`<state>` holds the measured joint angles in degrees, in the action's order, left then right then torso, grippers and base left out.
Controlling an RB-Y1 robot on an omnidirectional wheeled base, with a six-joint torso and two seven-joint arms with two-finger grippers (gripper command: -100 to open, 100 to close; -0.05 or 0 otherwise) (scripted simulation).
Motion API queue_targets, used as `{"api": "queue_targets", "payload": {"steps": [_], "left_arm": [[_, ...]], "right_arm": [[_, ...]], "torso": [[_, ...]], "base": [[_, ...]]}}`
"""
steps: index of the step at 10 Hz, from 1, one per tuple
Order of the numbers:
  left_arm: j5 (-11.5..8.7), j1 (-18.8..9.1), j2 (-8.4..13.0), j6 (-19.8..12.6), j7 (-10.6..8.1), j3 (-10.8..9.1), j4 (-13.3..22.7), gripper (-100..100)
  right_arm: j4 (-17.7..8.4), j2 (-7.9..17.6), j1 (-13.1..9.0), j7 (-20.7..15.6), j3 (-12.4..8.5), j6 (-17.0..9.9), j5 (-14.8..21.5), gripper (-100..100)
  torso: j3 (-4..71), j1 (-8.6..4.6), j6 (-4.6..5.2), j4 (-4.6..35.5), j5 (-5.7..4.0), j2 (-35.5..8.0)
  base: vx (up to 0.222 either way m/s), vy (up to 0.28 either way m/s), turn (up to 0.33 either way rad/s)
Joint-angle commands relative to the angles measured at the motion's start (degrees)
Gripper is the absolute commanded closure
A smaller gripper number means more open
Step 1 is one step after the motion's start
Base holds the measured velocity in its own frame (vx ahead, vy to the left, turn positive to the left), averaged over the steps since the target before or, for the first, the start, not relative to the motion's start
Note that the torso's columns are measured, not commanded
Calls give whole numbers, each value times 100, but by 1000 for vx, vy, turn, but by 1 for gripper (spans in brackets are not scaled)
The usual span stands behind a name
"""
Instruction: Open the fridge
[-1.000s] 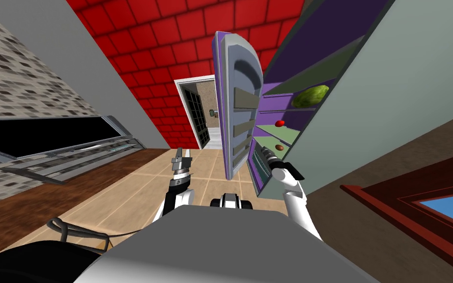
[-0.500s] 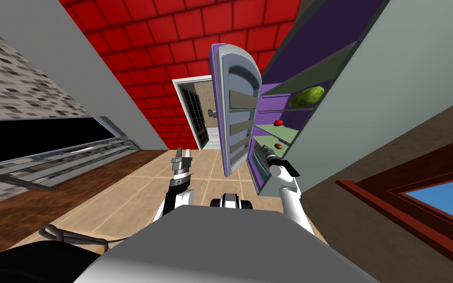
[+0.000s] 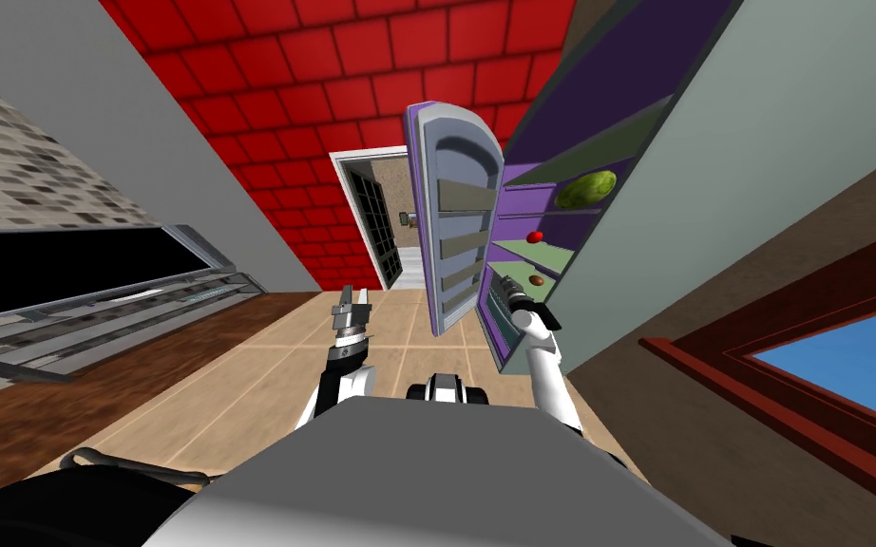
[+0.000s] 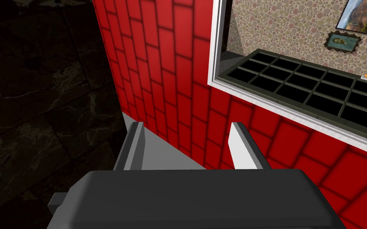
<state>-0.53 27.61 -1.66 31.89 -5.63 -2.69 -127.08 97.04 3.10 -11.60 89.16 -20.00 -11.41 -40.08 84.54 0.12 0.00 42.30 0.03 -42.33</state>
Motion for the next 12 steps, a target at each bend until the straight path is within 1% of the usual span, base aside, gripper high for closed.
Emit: {"api": "queue_targets", "payload": {"steps": [1, 2, 3, 4, 5, 6, 7, 8, 9, 10, 11, 12], "left_arm": [[0, 0, 0, 0, 0, 0, 0, 0], [0, 0, 1, 0, 0, 0, 0, 0], [0, 0, 1, 0, 0, -1, 0, 0], [0, 0, 1, 0, 0, 0, 0, 0], [0, 0, 1, 0, 0, 0, 0, 0], [0, 0, 0, 0, 0, 0, 0, 0], [0, 0, 1, 0, 0, 0, 0, 0], [0, 0, 1, 0, 0, 0, 0, 0], [0, 0, 1, 0, 0, 0, 0, 0], [0, 0, 0, 0, 0, 0, 0, 0], [0, 2, 1, 0, 0, -1, 0, 0], [0, 2, 2, 0, 0, -2, 0, 0]], "right_arm": [[-315, -53, -271, 15, -54, 81, -28, 100], [-527, -138, -515, 32, -144, 263, -94, 100], [-696, -138, -644, 32, -144, 263, -94, 100], [-852, -223, -813, 50, -233, 445, -161, 100], [-1036, -223, -994, 50, -233, 445, -161, 100], [-1128, -223, -1017, 50, -233, 445, -161, 100], [-1389, -308, -1257, 67, -323, 627, -228, 100], [-1535, -308, -1390, 67, -323, 627, -228, 100], [-1755, -393, -1589, 84, -412, 809, -294, 100], [-1814, -253, -1759, -206, -42, 482, 3, -100], [-1814, -253, -1898, -306, 200, 482, 90, -100], [-1814, -253, -1898, -472, 359, 482, 275, -100]], "torso": [[0, -6, -2, 0, 0, 1], [4, -27, 0, -2, -7, 8], [3, -21, 2, -2, -7, 4], [6, -16, -3, -3, -4, 11], [7, -9, 0, -3, -2, 12], [6, -2, -1, -3, -1, 10], [3, -16, 0, -2, -4, 6], [2, -15, 1, -1, -4, 4], [2, -15, -1, -1, -4, 4], [2, -8, -1, -1, -2, 4], [12, -24, 6, -5, -5, 22], [12, -33, 3, -5, -9, 18]], "base": [[-16, 43, 6], [-34, 54, -118], [-13, 52, -26], [-4, 62, -48], [-1, 82, -55], [0, 53, 7], [-1, 55, -77], [0, 57, -37], [0, 68, -36], [62, 34, -357], [69, -6, -437], [32, -15, -261]]}}
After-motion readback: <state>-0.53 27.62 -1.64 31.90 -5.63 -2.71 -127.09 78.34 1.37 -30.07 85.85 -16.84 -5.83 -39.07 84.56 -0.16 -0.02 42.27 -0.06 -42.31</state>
